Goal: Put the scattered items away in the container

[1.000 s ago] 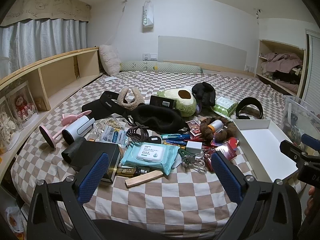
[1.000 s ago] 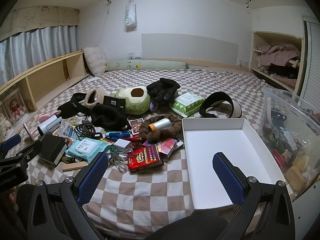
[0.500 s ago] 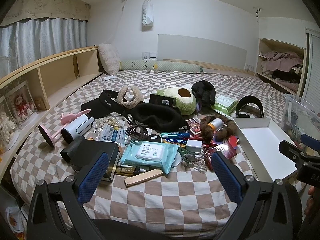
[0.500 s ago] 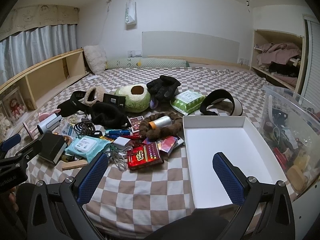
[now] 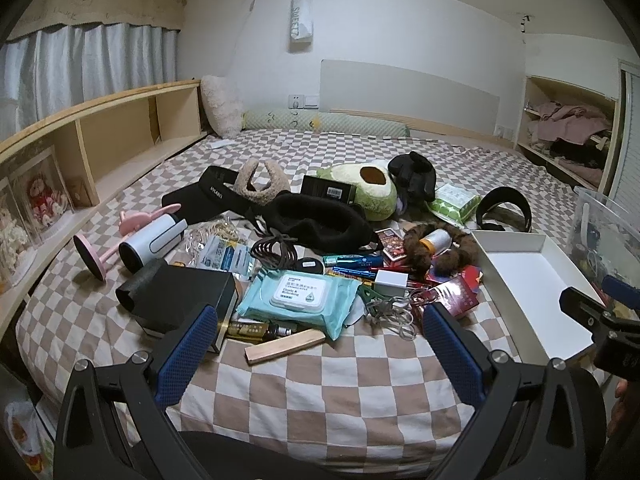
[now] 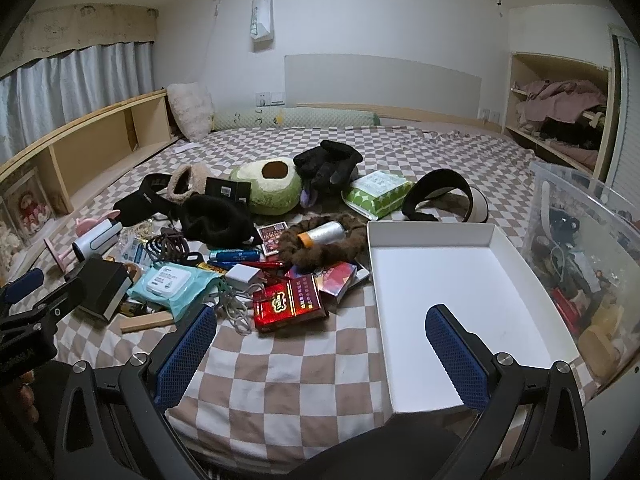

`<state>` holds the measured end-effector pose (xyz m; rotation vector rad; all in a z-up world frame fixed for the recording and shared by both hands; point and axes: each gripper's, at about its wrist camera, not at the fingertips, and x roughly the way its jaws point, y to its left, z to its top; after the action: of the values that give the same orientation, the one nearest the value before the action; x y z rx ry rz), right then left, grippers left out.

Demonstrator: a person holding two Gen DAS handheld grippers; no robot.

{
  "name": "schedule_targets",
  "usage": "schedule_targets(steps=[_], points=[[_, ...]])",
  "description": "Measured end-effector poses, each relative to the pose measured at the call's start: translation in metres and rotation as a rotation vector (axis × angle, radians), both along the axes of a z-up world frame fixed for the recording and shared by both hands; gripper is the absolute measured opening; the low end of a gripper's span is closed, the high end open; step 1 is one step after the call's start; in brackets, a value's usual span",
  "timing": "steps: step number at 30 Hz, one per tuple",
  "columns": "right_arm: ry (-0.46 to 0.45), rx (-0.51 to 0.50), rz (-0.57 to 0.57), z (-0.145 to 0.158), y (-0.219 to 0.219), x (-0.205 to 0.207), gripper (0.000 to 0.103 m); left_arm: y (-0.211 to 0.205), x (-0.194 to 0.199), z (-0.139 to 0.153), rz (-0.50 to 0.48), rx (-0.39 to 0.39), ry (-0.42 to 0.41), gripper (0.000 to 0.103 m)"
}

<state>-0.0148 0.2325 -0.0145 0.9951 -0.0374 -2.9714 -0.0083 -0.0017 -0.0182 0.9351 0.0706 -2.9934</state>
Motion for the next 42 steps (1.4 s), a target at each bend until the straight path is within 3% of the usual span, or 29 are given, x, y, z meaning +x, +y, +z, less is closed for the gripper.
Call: schedule_targets(steps=[8, 22, 26, 31, 37, 42], points=[[-0.02, -0.004, 0.004, -0.01, 0.0, -0.007, 0.103, -0.002, -0.01, -0.01, 0.077, -0.027, -0.033, 0.103], [-0.005, -0.079, 0.093, -0.036, -0.012, -0.038, 0.103, -0.006, -0.029, -0.036, -0.044, 0.08, -0.089, 0.103], [-0.058, -0.042, 0.129, -0.05, -0.021, -0.064, 0.103, -0.006, -0.036, -0.039, -0.065, 0.107, -0.108, 0.103], [-0.197, -0.003, 0.191, -0.071, -0.03, -0.102, 0.103, -0.004, -0.045, -0.042, -0.081, 0.097, -0.129, 0.103], [-0.267, 0.143, 0.202, -0.094, -0.048, -0.129, 0.103, 0.002, -0.059, -0.051, -0.114, 0.095, -0.167, 0.103], [-0.323, 0.175, 0.188, -0.113, -0.047, -0.139, 0.103, 0.007, -0.069, -0.058, -0.172, 0.097, -0.167, 0.103]])
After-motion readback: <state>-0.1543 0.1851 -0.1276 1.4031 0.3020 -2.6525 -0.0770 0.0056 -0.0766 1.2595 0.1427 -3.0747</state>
